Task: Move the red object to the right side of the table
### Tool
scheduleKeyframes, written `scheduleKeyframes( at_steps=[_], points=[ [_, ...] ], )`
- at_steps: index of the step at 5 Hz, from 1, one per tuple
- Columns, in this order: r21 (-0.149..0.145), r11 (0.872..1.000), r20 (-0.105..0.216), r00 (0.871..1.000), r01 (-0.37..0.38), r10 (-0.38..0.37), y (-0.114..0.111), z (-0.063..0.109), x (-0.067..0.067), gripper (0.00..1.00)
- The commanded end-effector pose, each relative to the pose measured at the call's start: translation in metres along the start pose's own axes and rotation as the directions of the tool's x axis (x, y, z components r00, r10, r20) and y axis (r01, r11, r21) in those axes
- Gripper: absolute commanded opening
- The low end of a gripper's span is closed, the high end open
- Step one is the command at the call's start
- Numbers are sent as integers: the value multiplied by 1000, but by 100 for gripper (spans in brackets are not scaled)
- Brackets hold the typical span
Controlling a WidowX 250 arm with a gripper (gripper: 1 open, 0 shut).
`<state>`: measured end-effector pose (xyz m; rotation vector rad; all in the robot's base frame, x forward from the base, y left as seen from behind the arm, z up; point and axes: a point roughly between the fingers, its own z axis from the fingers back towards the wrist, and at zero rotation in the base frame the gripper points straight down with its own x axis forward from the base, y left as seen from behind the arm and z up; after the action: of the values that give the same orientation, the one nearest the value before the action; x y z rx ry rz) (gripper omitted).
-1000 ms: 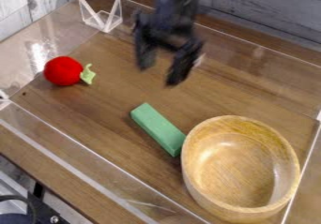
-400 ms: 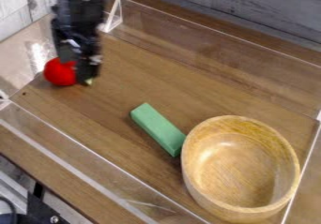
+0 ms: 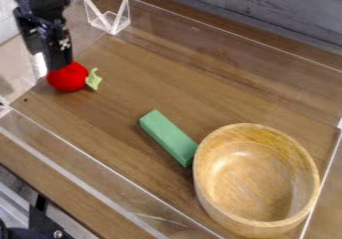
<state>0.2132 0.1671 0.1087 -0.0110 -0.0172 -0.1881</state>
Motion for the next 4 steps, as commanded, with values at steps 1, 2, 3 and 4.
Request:
scheduleKeyframes(
  at_steps=[1,2,3,4],
  points=[
    [20,1000,51,999,16,-17,19,-12,12,100],
    [-8,1000,71,997,7,-7,31,-35,20,100],
    [-66,996,86,995,52,-46,44,-41,23,100],
    [-131,989,92,994,72,-60,51,-45,24,100]
  ],
)
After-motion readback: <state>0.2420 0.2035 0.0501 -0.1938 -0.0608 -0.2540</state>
